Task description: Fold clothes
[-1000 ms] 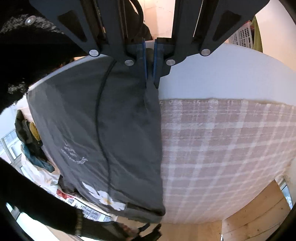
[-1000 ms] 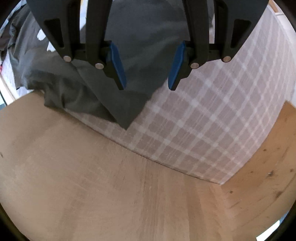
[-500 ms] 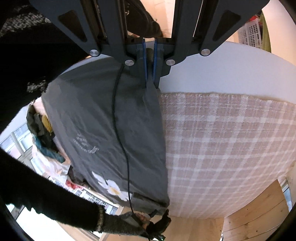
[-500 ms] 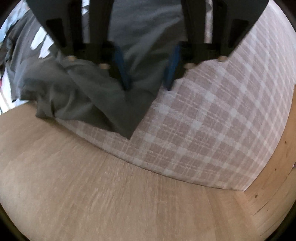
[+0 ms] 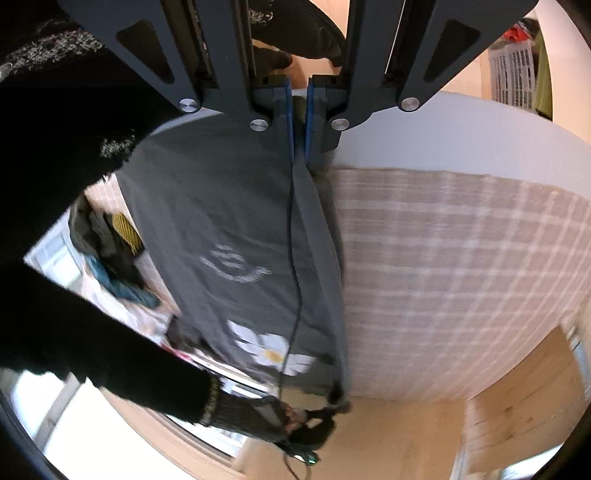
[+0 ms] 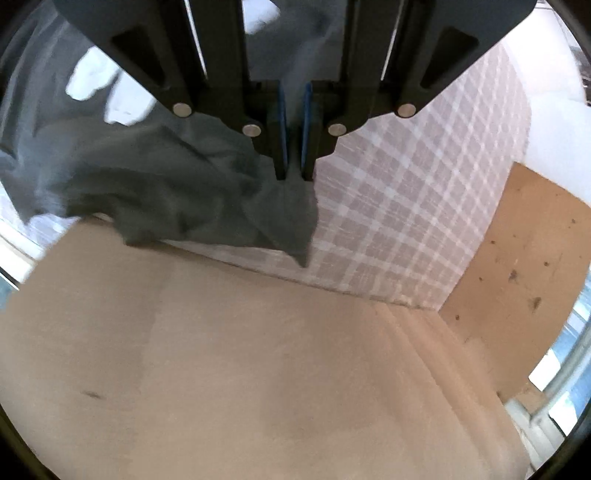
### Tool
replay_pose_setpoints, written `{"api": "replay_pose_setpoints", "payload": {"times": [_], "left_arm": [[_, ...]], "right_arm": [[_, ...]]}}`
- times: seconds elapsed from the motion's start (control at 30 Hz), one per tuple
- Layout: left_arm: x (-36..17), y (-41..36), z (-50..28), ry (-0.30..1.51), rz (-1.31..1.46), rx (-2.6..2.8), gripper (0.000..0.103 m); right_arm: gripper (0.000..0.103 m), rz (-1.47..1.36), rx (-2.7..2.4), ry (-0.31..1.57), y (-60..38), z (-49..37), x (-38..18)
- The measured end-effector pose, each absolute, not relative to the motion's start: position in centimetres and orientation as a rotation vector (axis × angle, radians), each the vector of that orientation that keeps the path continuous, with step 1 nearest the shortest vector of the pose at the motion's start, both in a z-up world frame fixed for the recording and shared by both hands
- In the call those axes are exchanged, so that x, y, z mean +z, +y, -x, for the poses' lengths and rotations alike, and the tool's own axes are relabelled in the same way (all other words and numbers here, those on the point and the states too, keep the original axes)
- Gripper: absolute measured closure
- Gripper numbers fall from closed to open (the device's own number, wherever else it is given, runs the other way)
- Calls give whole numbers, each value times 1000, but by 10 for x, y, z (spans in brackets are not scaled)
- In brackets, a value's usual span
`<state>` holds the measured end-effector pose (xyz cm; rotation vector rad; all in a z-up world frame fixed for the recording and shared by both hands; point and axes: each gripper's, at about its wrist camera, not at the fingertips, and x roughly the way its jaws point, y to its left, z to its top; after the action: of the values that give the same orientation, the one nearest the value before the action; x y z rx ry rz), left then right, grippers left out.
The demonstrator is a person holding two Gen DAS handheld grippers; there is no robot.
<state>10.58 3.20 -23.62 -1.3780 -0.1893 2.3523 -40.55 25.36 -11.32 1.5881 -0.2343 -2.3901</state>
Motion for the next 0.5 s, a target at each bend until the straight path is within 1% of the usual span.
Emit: {"api": "replay_pose_setpoints", "payload": {"times": [0.1, 0.23, 0.33, 0.47, 0.5], "left_arm": [[-238, 64, -107, -142, 1390, 2324, 99], [-247, 102, -110, -81, 1417, 2284, 99], [-253, 117, -114, -58, 1442, 2262, 99], [-260, 131, -118, -37, 1477, 2236, 99], [-264, 132, -119, -40, 1491, 2227, 99]], "right_arm": [[97, -1576, -2392, -257, 282, 396, -111], [97, -1594, -2400, -314, 319, 384, -124], [97, -1585, -2413, -351, 345, 377, -131], [97, -1551, -2352, -554, 374, 361, -142], [96, -1585, -2363, -547, 379, 360, -149]]}}
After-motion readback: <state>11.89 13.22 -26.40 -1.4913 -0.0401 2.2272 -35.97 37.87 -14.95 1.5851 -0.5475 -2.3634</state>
